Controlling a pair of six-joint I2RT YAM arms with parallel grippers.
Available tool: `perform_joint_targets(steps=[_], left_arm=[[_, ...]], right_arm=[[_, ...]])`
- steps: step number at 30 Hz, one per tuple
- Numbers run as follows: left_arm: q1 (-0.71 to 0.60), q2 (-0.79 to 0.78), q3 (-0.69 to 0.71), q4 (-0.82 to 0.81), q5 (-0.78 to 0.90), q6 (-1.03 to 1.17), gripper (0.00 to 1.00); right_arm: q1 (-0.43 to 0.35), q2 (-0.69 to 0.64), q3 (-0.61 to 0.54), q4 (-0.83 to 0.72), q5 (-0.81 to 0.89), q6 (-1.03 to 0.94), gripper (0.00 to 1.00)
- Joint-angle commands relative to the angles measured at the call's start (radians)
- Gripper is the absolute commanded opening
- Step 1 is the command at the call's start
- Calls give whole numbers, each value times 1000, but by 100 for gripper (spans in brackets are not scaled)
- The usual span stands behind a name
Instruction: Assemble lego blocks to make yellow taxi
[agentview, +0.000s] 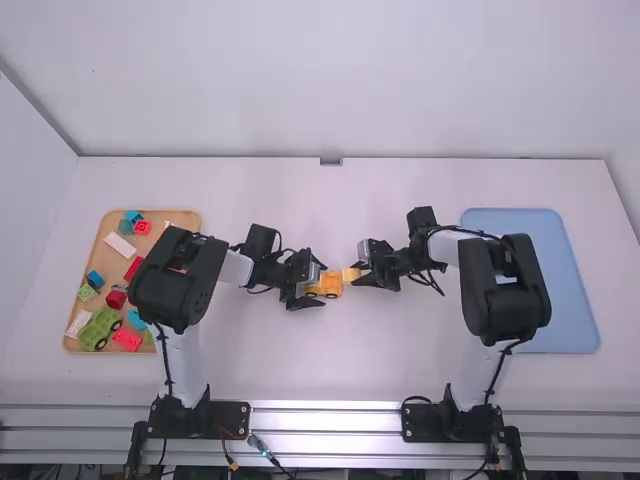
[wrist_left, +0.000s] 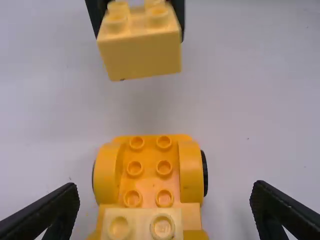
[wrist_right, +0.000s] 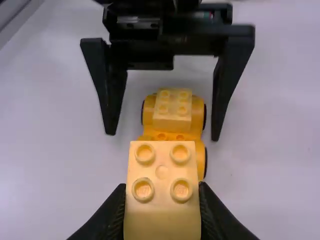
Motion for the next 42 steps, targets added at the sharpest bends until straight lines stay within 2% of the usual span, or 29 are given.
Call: perform_joint_targets(steps=[1, 3, 4, 6, 10, 13, 24, 27, 34, 38, 42], left_arm=[[3, 59, 21, -4, -11, -44, 91], [3, 86, 43, -8, -6, -66, 89], [3, 100, 58, -21, 11, -64, 84], [3, 105, 65, -30, 23, -56, 77], [3, 105, 65, -19, 10, -60, 56], [3, 105, 65, -17, 10, -61, 47], [-23, 105, 65, -10, -25, -61, 31], [-44, 105, 66, -10, -81, -61, 33], [-70, 105, 66, 21, -105, -100, 19], [-63, 105, 66, 52, -169, -177, 19], [-69, 105, 60, 63, -146, -167, 19]], right_arm=[[33, -6, -26, 79, -3, 105, 23], [53, -6, -50, 193, 56, 243, 22], [72, -6, -66, 253, 100, 311, 22], [95, -6, -83, 291, 119, 332, 22], [123, -6, -114, 341, 117, 333, 23], [125, -6, -117, 343, 122, 332, 22], [132, -5, -119, 390, 149, 415, 22], [154, -5, -120, 389, 185, 415, 22], [195, -5, -119, 389, 262, 429, 19], [188, -5, -130, 393, 268, 428, 19], [189, -5, -158, 449, 270, 449, 19]])
